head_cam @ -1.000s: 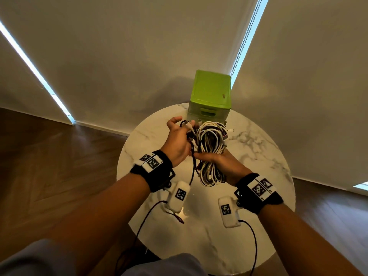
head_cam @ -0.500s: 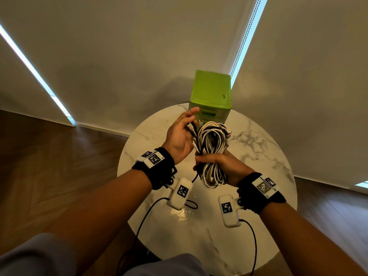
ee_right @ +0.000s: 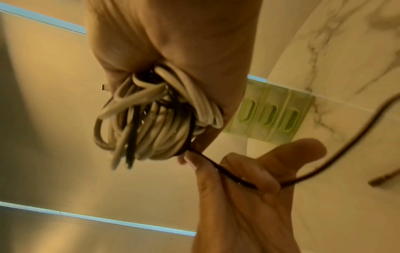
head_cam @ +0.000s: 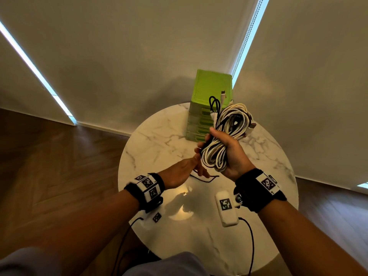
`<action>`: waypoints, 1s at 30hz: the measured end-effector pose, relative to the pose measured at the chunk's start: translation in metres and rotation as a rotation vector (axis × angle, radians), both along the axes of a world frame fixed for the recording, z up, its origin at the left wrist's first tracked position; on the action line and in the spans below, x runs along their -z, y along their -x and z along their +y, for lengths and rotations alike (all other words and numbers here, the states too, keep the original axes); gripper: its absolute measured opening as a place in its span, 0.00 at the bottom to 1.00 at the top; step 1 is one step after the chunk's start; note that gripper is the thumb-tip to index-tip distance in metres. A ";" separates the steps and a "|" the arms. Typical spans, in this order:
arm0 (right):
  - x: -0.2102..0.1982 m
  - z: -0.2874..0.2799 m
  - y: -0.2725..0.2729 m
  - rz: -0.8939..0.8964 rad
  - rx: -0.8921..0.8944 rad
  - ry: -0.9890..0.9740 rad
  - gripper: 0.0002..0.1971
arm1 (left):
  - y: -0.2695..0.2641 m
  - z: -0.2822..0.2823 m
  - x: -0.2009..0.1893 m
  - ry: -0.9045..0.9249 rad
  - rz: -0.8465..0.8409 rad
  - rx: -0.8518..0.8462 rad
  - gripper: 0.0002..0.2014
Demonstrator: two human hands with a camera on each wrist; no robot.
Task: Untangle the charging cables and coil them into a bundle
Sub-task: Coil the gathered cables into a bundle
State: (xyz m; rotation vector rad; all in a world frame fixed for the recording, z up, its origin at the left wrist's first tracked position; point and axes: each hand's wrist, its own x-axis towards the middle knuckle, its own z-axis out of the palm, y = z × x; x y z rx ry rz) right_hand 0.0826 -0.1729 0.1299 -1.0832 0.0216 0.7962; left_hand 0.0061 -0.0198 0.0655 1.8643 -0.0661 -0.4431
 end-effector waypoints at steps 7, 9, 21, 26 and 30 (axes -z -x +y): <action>-0.007 -0.021 -0.016 -0.092 -0.154 0.194 0.15 | -0.007 0.040 0.001 -0.215 -0.069 -0.030 0.28; -0.005 -0.033 -0.020 -0.101 -0.202 0.324 0.14 | -0.011 0.062 0.002 -0.356 -0.152 -0.054 0.28; 0.011 -0.015 0.009 -0.271 -0.221 0.331 0.19 | -0.042 0.003 -0.041 0.673 -0.027 -0.633 0.05; 0.013 -0.004 0.013 -0.435 -0.190 0.400 0.20 | -0.051 -0.015 -0.063 0.933 0.127 -0.729 0.14; 0.017 -0.001 0.011 -0.450 -0.172 0.432 0.21 | -0.055 -0.016 -0.070 0.954 0.127 -0.721 0.23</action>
